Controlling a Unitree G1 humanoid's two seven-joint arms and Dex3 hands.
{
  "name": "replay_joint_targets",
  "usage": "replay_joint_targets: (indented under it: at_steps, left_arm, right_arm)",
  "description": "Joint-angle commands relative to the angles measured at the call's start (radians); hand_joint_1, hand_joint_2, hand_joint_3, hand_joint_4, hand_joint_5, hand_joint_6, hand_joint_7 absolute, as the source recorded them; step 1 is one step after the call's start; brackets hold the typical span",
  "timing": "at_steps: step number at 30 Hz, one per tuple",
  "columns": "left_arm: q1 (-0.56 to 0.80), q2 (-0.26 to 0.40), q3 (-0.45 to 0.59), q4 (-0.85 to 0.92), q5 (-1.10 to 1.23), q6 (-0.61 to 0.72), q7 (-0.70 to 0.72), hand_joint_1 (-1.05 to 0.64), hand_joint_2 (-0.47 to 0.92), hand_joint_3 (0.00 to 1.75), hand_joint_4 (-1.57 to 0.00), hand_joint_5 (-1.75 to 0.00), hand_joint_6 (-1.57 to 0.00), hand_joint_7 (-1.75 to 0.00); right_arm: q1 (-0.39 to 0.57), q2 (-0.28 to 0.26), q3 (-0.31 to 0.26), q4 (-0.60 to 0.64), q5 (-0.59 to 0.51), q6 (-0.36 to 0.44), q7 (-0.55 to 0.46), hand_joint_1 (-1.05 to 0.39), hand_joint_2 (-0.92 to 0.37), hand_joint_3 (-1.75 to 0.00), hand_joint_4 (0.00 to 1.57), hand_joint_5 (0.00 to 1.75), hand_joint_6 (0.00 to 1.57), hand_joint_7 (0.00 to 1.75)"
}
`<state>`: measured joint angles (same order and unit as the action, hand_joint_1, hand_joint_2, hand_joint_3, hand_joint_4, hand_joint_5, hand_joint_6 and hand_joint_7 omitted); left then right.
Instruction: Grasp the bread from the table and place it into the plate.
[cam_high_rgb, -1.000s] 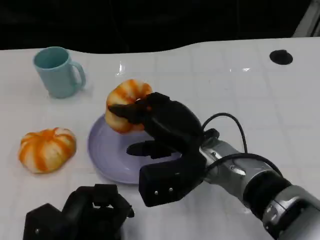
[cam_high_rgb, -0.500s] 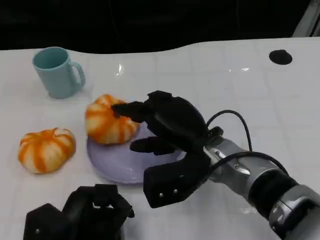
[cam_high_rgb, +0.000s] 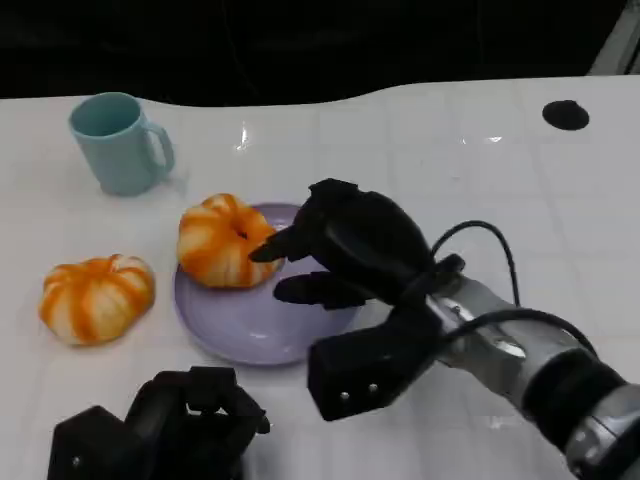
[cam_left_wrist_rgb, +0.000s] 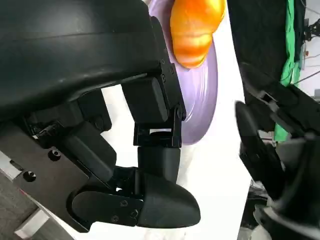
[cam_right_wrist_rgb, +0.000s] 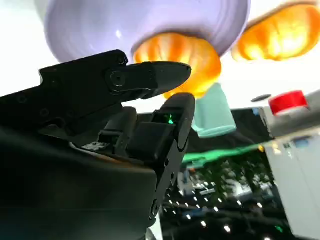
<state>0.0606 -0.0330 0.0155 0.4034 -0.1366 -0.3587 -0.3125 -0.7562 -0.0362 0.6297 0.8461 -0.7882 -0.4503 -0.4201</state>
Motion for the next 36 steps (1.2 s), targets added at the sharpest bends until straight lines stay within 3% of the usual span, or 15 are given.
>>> replay_joint_targets:
  at_steps: [1, 8, 13, 14, 15, 16, 18, 21, 24, 27, 36]
  left_arm:
    - [0.003, 0.009, 0.005, -0.009, -0.002, 0.006, 0.011, -1.05, 0.56, 0.64, -1.57, -1.24, -1.38, -0.87]
    - [-0.003, 0.015, 0.008, -0.003, -0.008, 0.006, 0.002, -1.05, 0.56, 0.64, -1.57, -1.23, -1.38, -0.87]
    - [-0.005, 0.019, 0.007, -0.001, -0.003, 0.006, 0.005, -1.05, 0.56, 0.63, -1.57, -1.24, -1.38, -0.87]
    - [-0.005, 0.018, 0.007, -0.002, -0.004, 0.009, 0.005, -1.05, 0.56, 0.63, -1.57, -1.24, -1.38, -0.87]
    - [-0.005, 0.018, 0.007, -0.001, -0.004, 0.009, 0.005, -1.05, 0.56, 0.63, -1.57, -1.24, -1.38, -0.87]
    - [-0.006, 0.018, 0.007, -0.001, -0.003, 0.009, 0.006, -1.05, 0.56, 0.63, -1.57, -1.24, -1.38, -0.87]
    - [-0.006, 0.017, 0.006, -0.001, 0.0, 0.007, 0.01, -1.05, 0.56, 0.63, -1.57, -1.24, -1.38, -0.87]
    - [-0.006, 0.018, 0.005, 0.0, 0.006, 0.007, 0.014, -1.05, 0.57, 0.63, -1.57, -1.24, -1.38, -0.87]
    - [-0.004, 0.016, 0.005, -0.005, 0.002, 0.011, 0.013, -1.05, 0.57, 0.63, -1.57, -1.25, -1.38, -0.87]
    - [-0.002, 0.013, 0.005, -0.011, -0.006, 0.018, 0.01, -1.05, 0.56, 0.63, -1.57, -1.24, -1.38, -0.87]
    - [-0.003, 0.014, 0.008, -0.012, -0.012, 0.019, 0.007, -1.05, 0.56, 0.64, -1.57, -1.23, -1.38, -0.87]
  right_arm:
    - [0.096, -0.094, -0.053, -0.119, 0.038, -0.07, -0.013, -0.58, -0.92, -0.2, 0.58, 0.92, 0.9, 0.02]
    - [0.239, -0.168, -0.145, -0.268, 0.155, -0.185, 0.052, -0.46, -0.92, -0.19, 0.61, 1.01, 0.93, 0.05]
    - [0.321, -0.181, -0.198, -0.31, 0.243, -0.271, 0.096, -0.42, -0.92, -0.24, 0.62, 1.33, 1.01, 0.15]
    - [0.335, -0.182, -0.207, -0.319, 0.263, -0.283, 0.114, -0.42, -0.9, -0.29, 0.62, 1.34, 0.97, 0.24]
    - [0.351, -0.183, -0.216, -0.328, 0.281, -0.296, 0.129, -0.4, -0.83, -0.43, 0.63, 1.36, 0.86, 0.52]
    - [0.363, -0.184, -0.223, -0.334, 0.294, -0.306, 0.142, -0.39, -0.78, -0.51, 0.64, 1.36, 0.79, 0.7]
    - [0.391, -0.178, -0.24, -0.34, 0.33, -0.331, 0.167, -0.36, -0.72, -0.6, 0.66, 1.39, 0.75, 0.87]
    - [0.433, -0.174, -0.261, -0.357, 0.364, -0.353, 0.2, -0.31, -0.56, -0.89, 0.67, 1.46, 0.7, 1.08]
    - [0.466, -0.174, -0.277, -0.371, 0.393, -0.366, 0.236, -0.29, -0.47, -1.05, 0.67, 1.48, 0.68, 1.15]
    - [0.524, -0.184, -0.292, -0.403, 0.455, -0.372, 0.299, -0.21, -0.47, -1.21, 0.69, 1.66, 0.71, 1.3]
    - [0.676, -0.186, -0.344, -0.534, 0.616, -0.312, 0.467, -0.25, -0.45, -1.25, 0.72, 1.74, 0.73, 1.44]
